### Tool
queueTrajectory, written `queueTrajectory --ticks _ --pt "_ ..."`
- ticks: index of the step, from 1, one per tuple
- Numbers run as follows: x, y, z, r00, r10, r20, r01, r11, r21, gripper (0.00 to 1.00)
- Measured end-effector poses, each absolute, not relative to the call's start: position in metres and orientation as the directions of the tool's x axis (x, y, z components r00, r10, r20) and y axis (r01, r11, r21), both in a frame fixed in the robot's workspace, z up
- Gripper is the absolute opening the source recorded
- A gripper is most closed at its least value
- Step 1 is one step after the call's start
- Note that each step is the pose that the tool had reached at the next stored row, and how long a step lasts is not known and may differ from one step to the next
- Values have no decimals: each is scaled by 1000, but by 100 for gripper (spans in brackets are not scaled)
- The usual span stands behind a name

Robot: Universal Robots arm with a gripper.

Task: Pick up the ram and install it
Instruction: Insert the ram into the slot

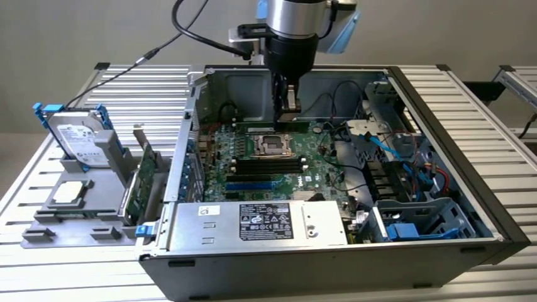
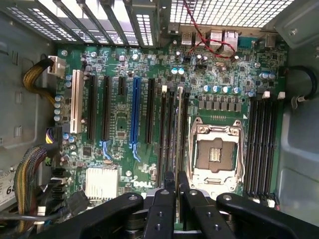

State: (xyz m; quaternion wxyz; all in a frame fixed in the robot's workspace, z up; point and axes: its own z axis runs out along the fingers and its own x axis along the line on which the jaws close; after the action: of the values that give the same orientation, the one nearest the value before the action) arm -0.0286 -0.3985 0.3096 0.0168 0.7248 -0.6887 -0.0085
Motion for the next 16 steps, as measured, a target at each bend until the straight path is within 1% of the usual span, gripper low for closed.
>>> queueTrajectory --ticks 16 --pt "-33 -399 281 50 -999 11 -998 -50 36 14"
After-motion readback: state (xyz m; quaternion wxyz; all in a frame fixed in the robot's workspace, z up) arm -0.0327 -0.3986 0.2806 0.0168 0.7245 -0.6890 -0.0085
